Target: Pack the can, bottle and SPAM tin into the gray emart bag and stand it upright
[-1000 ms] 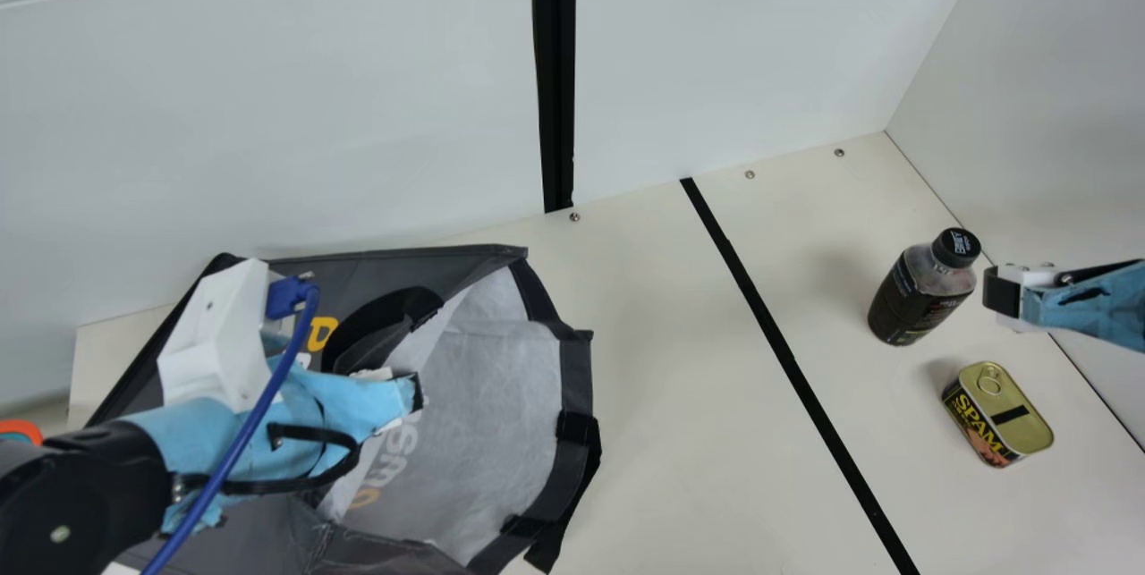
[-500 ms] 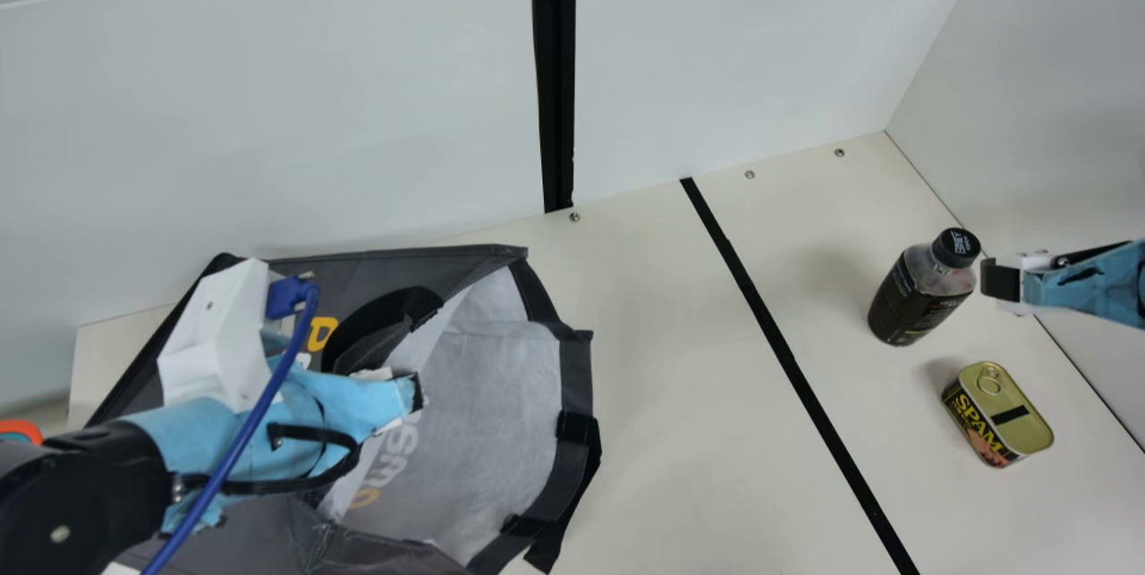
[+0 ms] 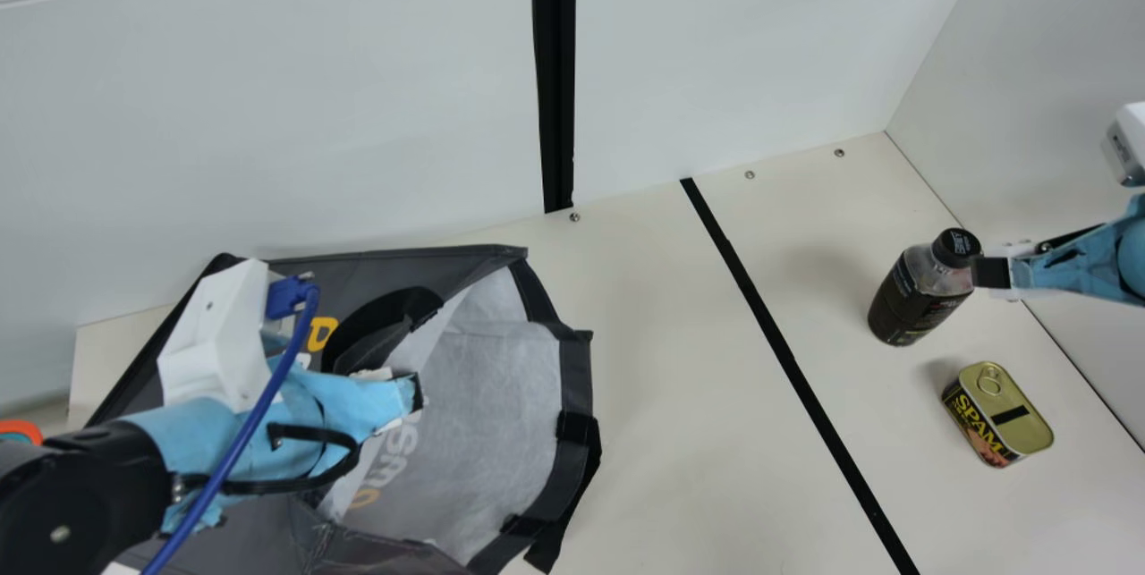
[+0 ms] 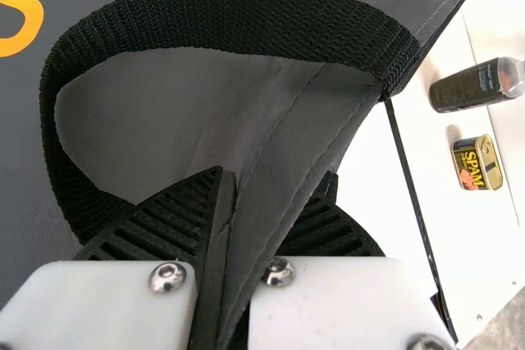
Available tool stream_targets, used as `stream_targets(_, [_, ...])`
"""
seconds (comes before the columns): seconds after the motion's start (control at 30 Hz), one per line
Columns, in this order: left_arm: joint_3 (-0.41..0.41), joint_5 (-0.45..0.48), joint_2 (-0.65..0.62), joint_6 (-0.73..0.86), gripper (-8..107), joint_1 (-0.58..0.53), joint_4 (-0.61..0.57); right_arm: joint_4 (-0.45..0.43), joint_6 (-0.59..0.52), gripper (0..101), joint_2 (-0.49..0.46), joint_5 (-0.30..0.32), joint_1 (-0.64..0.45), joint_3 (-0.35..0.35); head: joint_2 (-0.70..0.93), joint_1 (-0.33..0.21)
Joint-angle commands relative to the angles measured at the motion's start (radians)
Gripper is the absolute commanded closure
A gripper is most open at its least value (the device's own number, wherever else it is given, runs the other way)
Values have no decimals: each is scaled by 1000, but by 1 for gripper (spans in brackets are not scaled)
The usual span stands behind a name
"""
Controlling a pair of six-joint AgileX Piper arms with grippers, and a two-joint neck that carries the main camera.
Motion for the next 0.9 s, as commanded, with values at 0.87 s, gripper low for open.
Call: stream_targets(0.87, [0,0,0,0,107,0,0,-57,7,6,255,2,96,-136,-1,-23])
